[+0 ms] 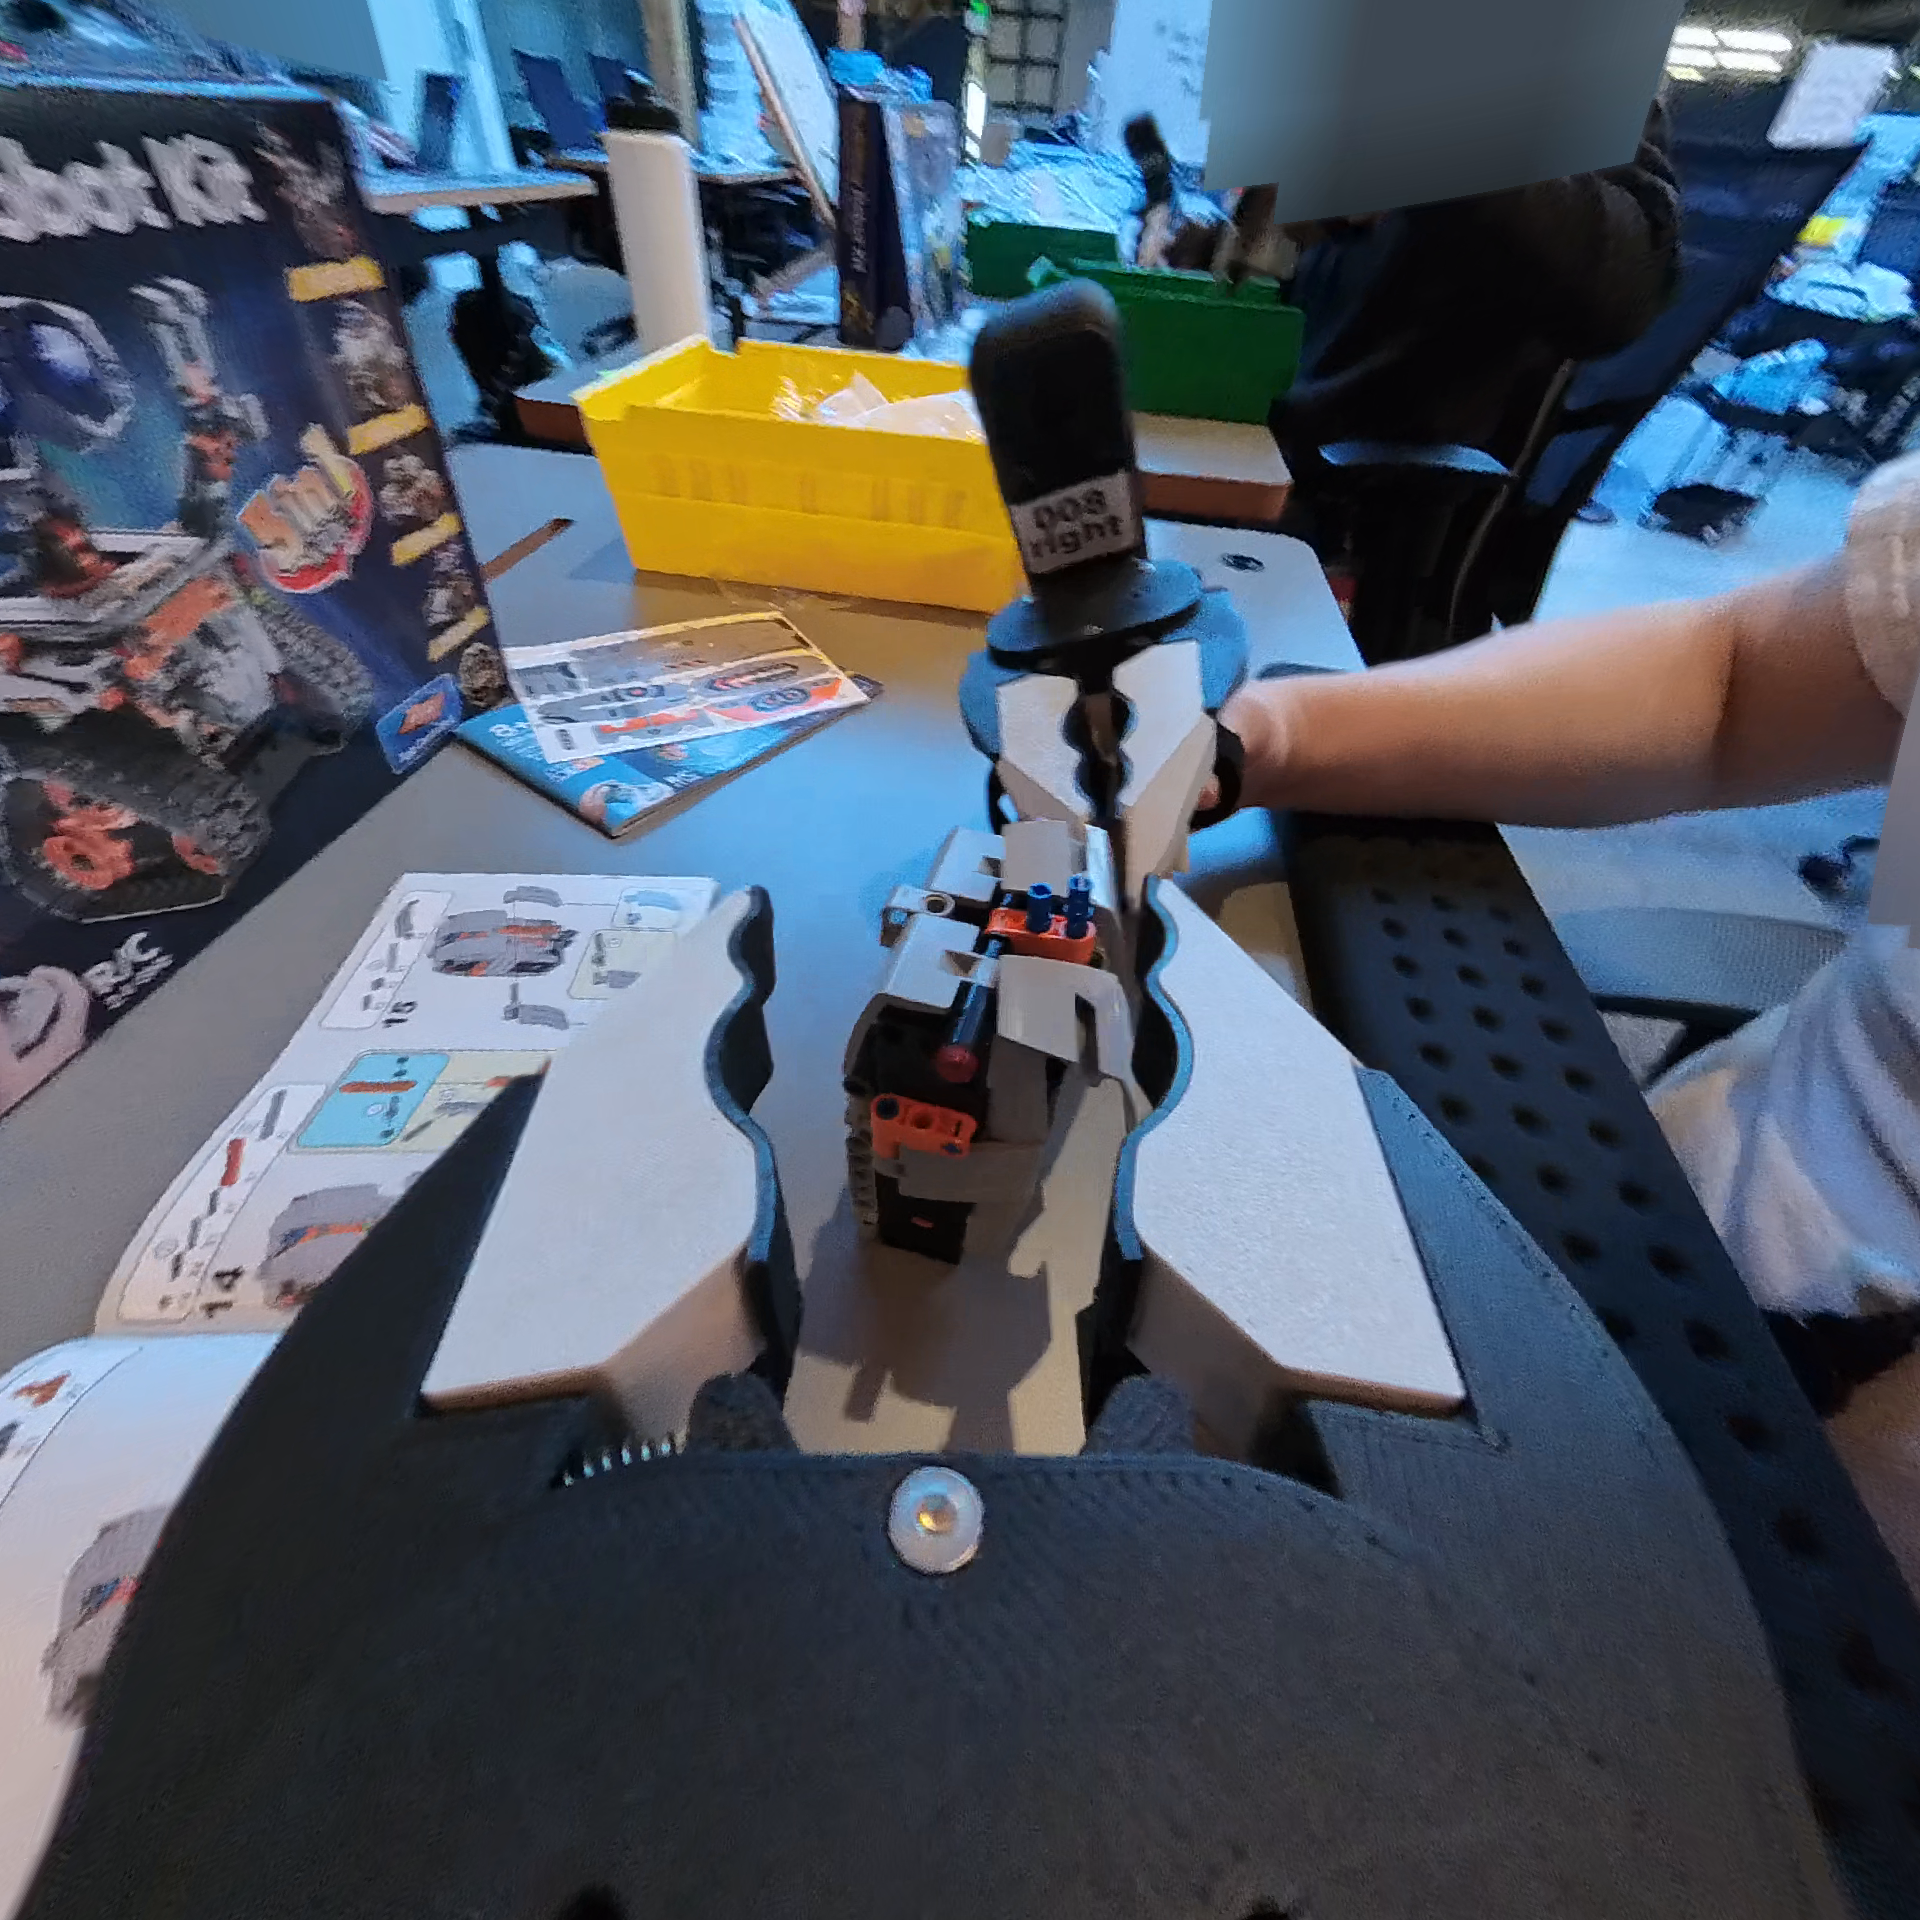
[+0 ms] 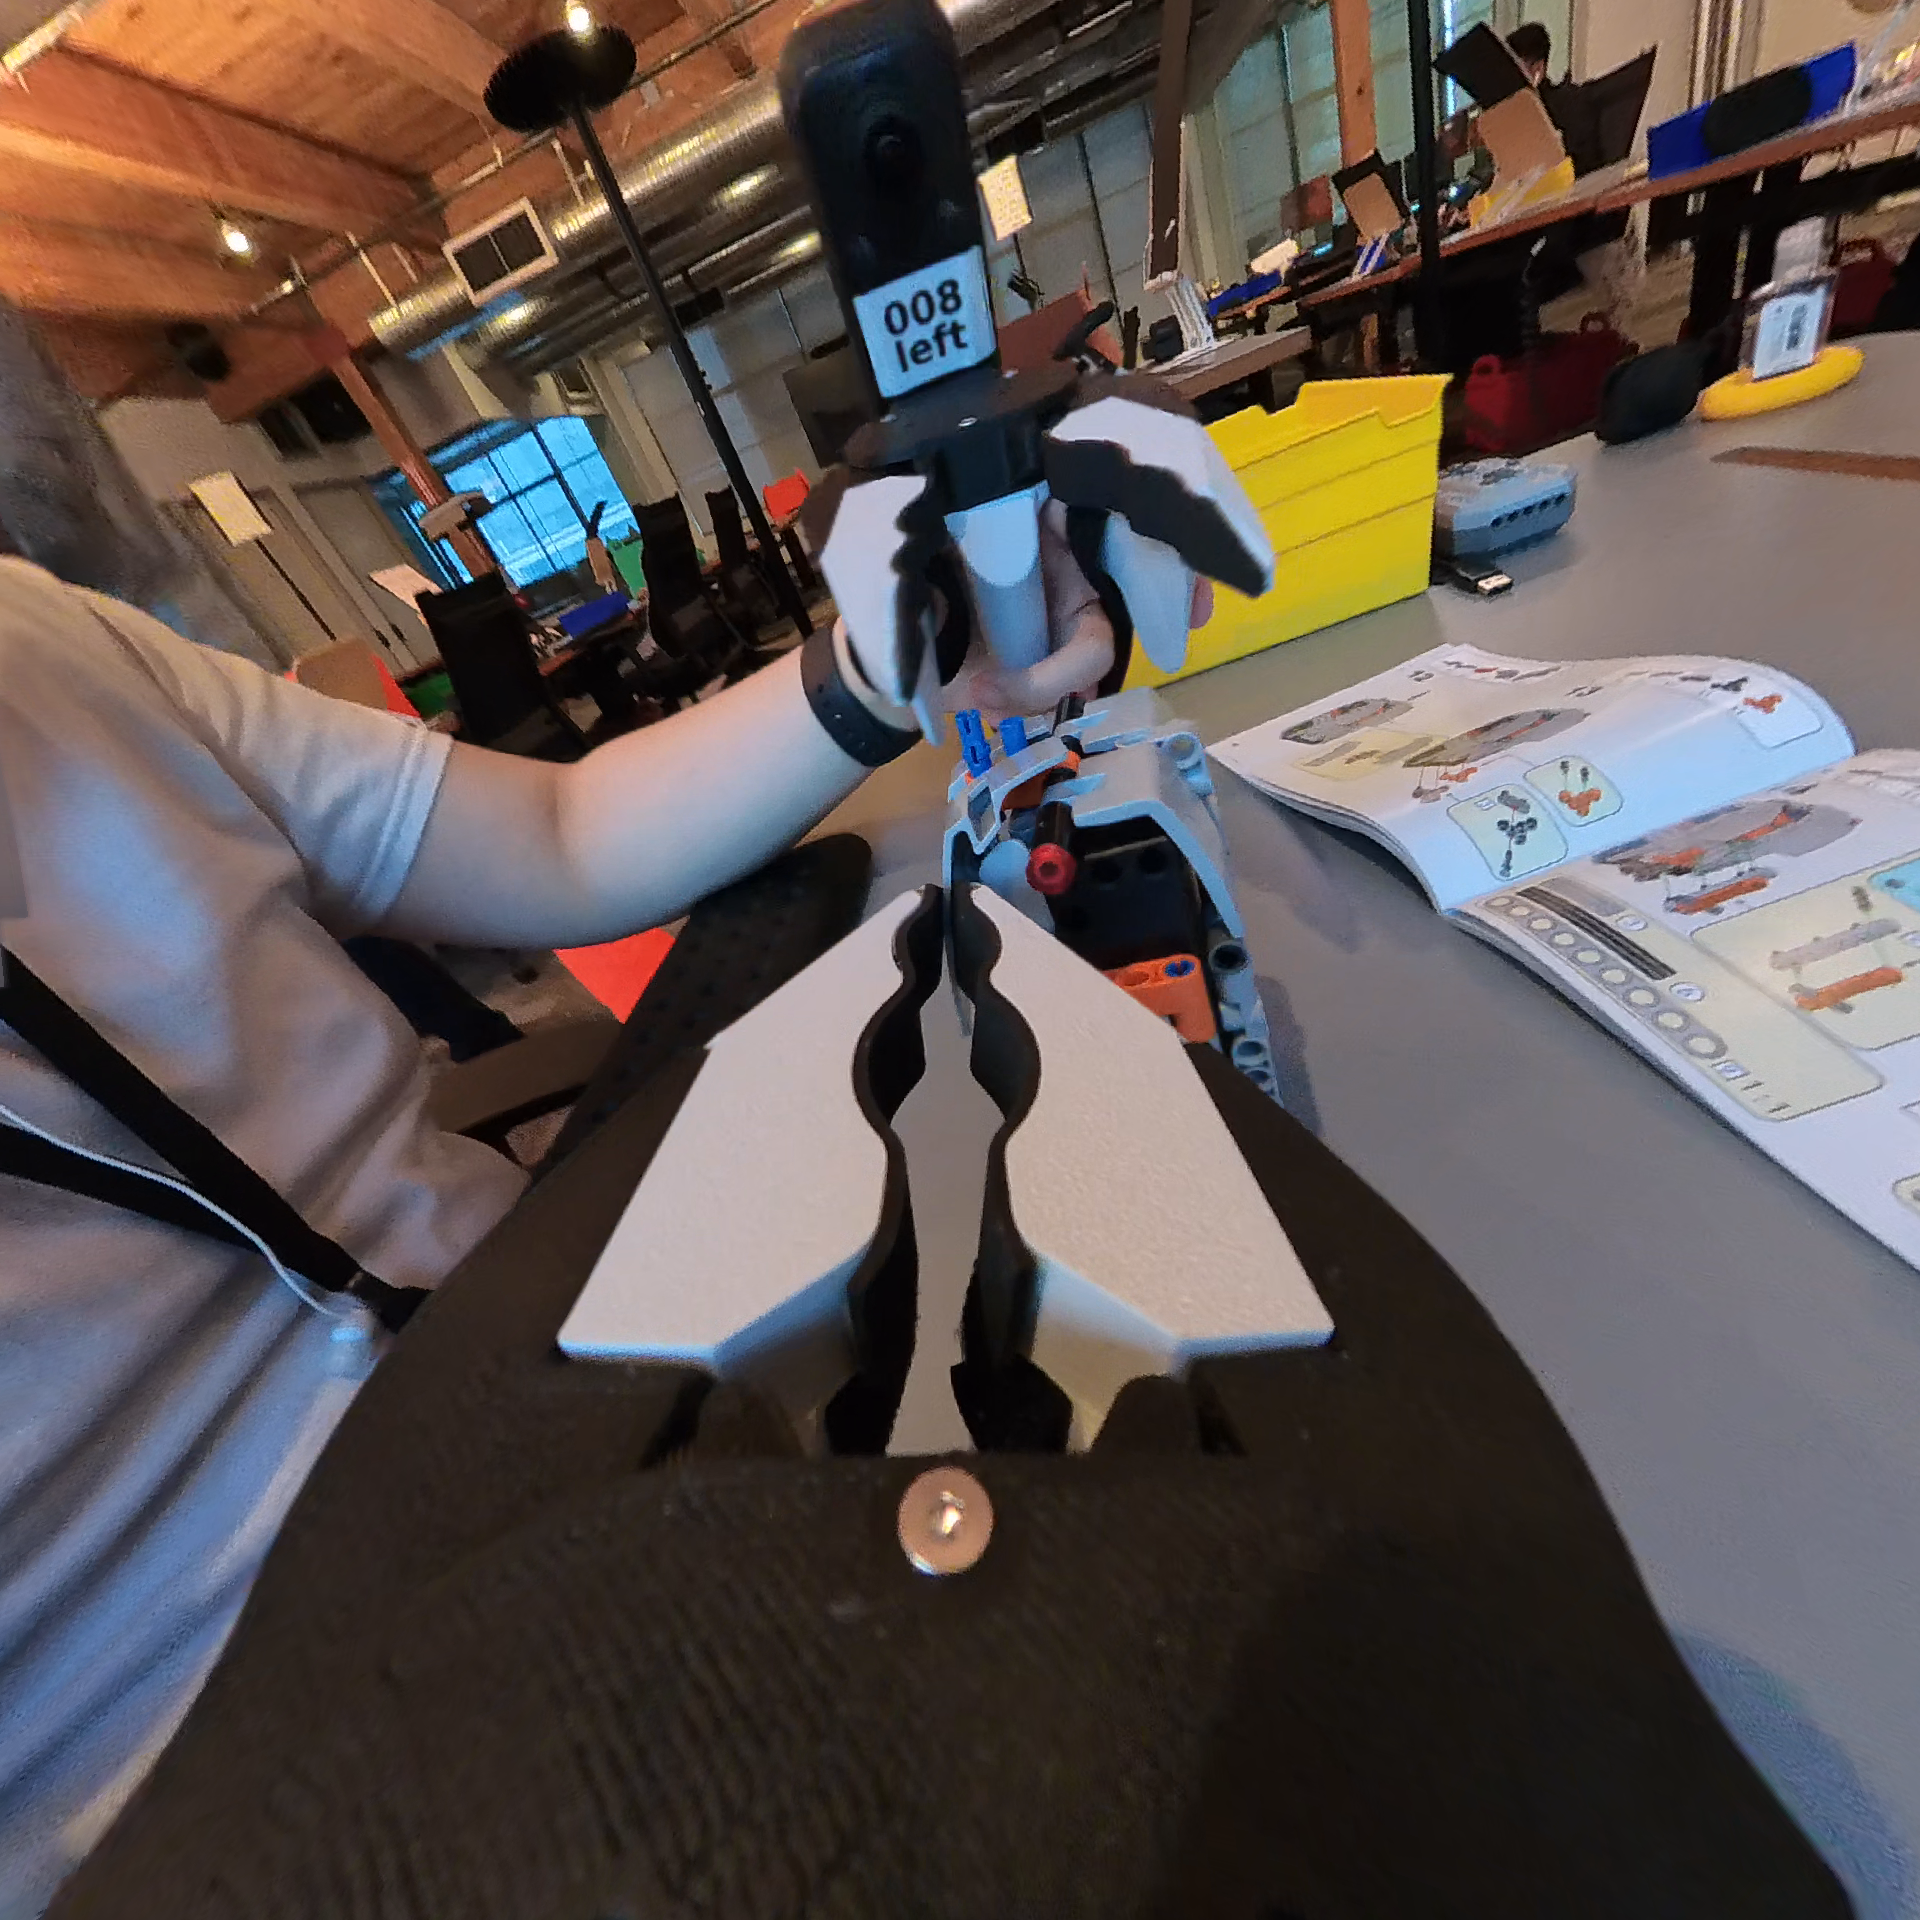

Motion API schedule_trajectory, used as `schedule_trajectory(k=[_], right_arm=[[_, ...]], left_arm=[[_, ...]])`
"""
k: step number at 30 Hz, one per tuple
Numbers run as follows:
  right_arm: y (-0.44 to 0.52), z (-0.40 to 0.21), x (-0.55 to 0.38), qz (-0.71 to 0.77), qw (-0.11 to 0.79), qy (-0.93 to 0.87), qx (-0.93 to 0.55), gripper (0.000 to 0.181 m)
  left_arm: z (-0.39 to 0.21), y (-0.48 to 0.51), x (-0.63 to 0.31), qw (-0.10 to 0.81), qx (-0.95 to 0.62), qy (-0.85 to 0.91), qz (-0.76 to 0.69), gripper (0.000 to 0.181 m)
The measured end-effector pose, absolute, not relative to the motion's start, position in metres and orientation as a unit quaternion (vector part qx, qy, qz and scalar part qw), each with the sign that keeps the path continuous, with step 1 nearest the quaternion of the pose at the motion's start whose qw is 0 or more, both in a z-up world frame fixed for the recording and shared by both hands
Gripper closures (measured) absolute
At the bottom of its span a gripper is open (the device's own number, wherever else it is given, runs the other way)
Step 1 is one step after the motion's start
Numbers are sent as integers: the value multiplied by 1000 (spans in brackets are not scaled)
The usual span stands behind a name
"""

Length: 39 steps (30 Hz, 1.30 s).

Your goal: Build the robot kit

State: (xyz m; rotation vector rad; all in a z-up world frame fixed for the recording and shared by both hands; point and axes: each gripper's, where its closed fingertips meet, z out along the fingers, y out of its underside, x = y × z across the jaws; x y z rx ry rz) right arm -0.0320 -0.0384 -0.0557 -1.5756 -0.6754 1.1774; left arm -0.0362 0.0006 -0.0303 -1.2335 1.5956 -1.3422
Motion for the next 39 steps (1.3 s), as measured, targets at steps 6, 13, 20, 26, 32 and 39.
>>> schedule_trajectory(k=[6, 13, 20, 26, 32, 39], right_arm=[[-39, -56, -34, 488, 500, -271, -662, 181], [-41, -58, -34, 440, 519, -269, -682, 181], [-40, -59, -40, 374, 559, -264, -691, 181], [-41, -57, -37, 400, 550, -243, -692, 181], [-44, -57, -35, 499, 488, -199, -688, 181], [-45, -57, -37, 475, 496, -224, -691, 181]], left_arm=[[-46, -11, -20, 326, -464, 654, -501, 124], [-44, -13, -22, 341, -478, 615, -526, 137], [-41, -14, -26, 328, -500, 588, -545, 127], [-36, -2, -44, 298, -475, 555, -615, 111], [-35, 6, -39, 290, -492, 527, -630, 120], [-48, -13, -29, 322, -473, 602, -557, 133]])
